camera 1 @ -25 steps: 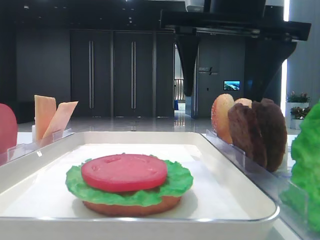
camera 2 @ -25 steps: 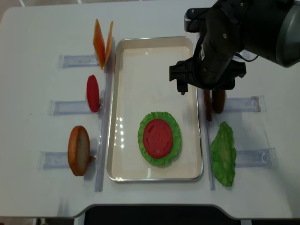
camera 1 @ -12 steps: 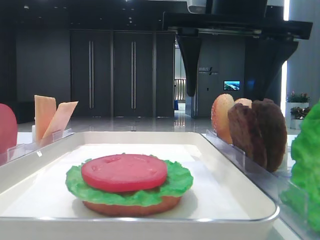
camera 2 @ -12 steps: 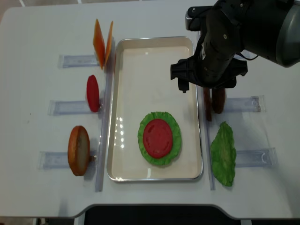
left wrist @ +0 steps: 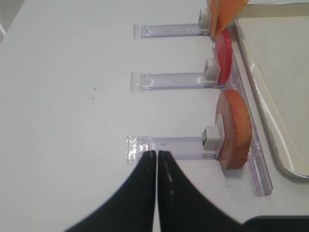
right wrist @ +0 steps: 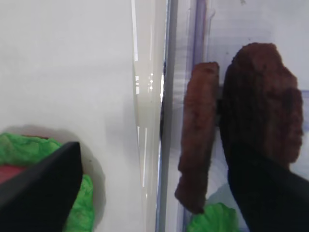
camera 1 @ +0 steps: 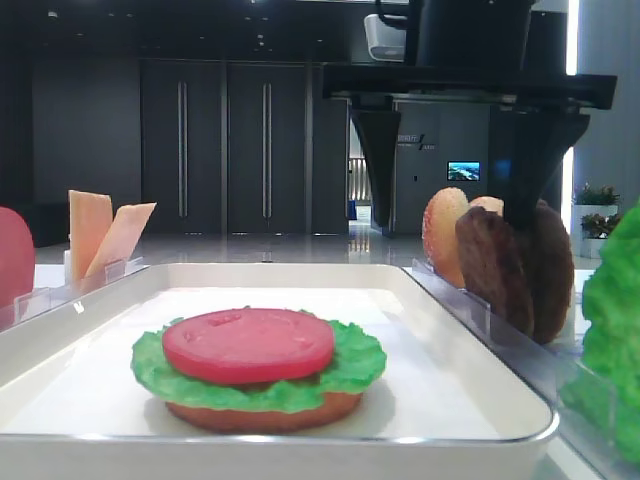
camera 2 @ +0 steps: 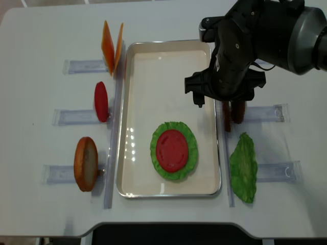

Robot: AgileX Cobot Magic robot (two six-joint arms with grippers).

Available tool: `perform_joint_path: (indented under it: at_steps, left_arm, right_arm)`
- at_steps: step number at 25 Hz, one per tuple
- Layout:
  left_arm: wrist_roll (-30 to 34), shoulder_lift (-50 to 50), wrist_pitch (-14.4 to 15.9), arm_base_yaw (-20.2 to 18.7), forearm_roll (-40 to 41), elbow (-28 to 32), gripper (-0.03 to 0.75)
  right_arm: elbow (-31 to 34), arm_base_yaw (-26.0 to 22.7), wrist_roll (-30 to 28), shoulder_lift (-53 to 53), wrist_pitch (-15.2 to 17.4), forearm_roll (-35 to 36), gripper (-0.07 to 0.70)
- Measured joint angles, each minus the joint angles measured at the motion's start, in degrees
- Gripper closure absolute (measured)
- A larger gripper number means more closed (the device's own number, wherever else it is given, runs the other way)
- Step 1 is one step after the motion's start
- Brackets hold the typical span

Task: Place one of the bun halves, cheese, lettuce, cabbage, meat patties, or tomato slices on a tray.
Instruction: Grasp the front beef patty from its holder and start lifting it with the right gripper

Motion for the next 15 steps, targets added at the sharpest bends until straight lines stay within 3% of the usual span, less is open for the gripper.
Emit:
perform_joint_path:
  at_steps: [15]
  left_arm:
    - [0.0, 0.0, 0.0, 0.0, 0.0, 0.0, 0.715]
  right_arm:
    - [0.0, 0.0, 0.0, 2.1, 0.1, -2.4, 0.174]
